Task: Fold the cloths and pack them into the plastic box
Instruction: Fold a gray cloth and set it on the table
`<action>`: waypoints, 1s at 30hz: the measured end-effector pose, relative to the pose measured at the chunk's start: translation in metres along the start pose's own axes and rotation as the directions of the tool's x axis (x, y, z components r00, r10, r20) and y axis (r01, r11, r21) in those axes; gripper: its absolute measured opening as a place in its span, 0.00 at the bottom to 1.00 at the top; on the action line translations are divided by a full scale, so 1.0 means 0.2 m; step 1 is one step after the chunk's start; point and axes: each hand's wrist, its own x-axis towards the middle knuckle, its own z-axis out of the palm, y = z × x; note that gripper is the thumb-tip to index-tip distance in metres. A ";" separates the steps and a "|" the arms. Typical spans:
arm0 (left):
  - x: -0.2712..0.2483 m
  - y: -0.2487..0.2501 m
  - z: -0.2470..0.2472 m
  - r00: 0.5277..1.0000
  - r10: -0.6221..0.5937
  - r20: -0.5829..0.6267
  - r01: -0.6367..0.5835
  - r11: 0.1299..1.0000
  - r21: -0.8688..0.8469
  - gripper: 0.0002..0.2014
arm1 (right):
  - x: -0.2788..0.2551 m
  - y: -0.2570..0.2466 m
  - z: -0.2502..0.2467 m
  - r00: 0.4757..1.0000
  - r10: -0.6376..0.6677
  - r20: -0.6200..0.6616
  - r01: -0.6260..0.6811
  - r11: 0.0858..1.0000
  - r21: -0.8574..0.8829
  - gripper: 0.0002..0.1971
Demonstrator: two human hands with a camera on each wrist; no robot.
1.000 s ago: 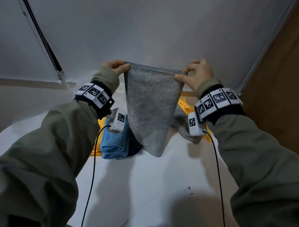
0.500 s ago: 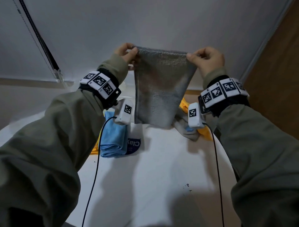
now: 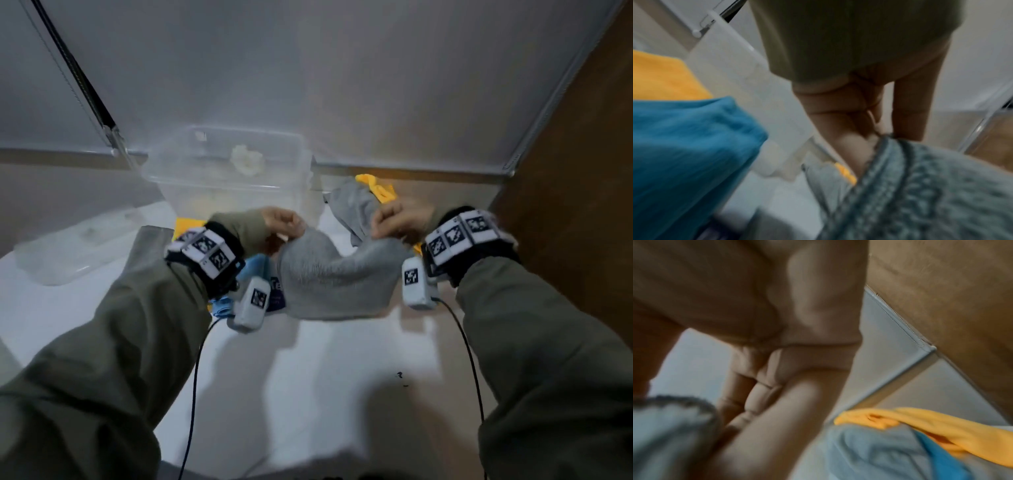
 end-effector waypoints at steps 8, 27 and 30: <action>0.22 -0.32 0.15 0.936 -0.336 -0.108 0.307 0.624 0.719 0.12 | 0.23 0.38 0.15 0.902 0.429 0.054 -0.386 0.855 -0.347 0.06; 0.59 -0.41 0.29 0.979 -0.190 -0.078 0.129 0.275 0.953 0.25 | 0.55 0.62 0.29 0.937 0.293 -0.188 -0.331 0.584 -0.741 0.27; 0.58 -0.40 0.28 0.968 -0.233 -0.091 0.138 0.192 0.972 0.23 | 0.54 0.58 0.26 0.944 0.278 -0.180 -0.314 0.577 -0.754 0.21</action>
